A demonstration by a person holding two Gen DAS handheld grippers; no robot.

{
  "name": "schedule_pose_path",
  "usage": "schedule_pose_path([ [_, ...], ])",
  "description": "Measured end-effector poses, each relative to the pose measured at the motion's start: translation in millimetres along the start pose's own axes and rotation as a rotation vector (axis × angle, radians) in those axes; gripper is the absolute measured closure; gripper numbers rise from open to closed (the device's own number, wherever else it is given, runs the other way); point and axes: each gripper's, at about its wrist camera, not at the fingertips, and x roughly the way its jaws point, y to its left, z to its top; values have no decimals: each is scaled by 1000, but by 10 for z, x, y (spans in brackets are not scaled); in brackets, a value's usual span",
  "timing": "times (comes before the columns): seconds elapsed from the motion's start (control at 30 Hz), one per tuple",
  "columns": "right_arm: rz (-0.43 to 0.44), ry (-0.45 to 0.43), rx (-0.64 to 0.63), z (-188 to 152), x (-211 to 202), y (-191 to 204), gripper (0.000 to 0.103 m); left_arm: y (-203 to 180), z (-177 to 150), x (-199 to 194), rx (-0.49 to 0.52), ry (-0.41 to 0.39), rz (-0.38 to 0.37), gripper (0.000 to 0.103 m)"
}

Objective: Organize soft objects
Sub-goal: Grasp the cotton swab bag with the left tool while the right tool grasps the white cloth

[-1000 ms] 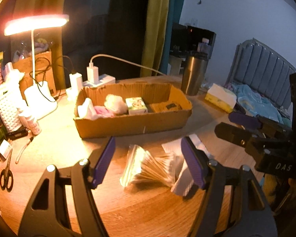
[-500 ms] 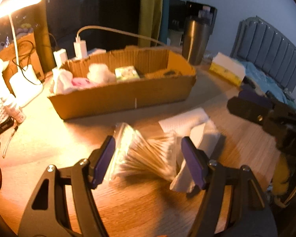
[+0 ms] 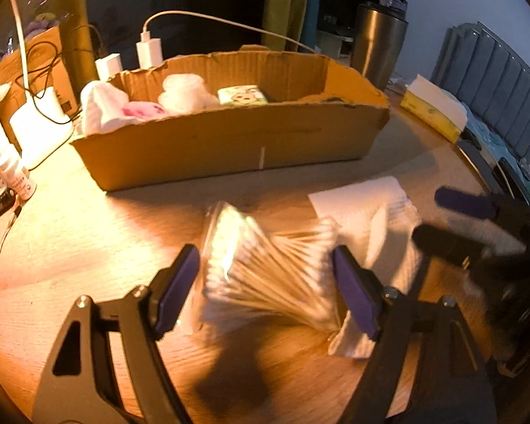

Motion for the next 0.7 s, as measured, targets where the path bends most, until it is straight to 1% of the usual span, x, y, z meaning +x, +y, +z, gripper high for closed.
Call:
schedule_pose_path([
  [0.03,-2,9,-13,-9,29,28,22,9,4,1,-6,0,1,25],
  [0.07,-4,13,-26,-10,52,56,17,28,1,-1,-13,-1,4,25],
  [0.2,-13,27,-48,22,118,116,17,127,0,-6,-35,-1,12,25],
  [0.4,-48,105,-85,12,327,231,17,231,-22,-5,-51,-1,6,24],
  [0.5,-107,116,-124,4,377,333,17,250,-45,48,-49,20,-8,20],
  [0.53,-112,114,-124,8,387,346,17,255,-55,73,-48,25,-10,20],
  [0.6,-112,115,-120,20,398,351,18,259,-57,83,-43,21,-2,20],
  [0.7,-105,112,-123,32,399,367,24,289,-51,87,-47,17,-11,20],
])
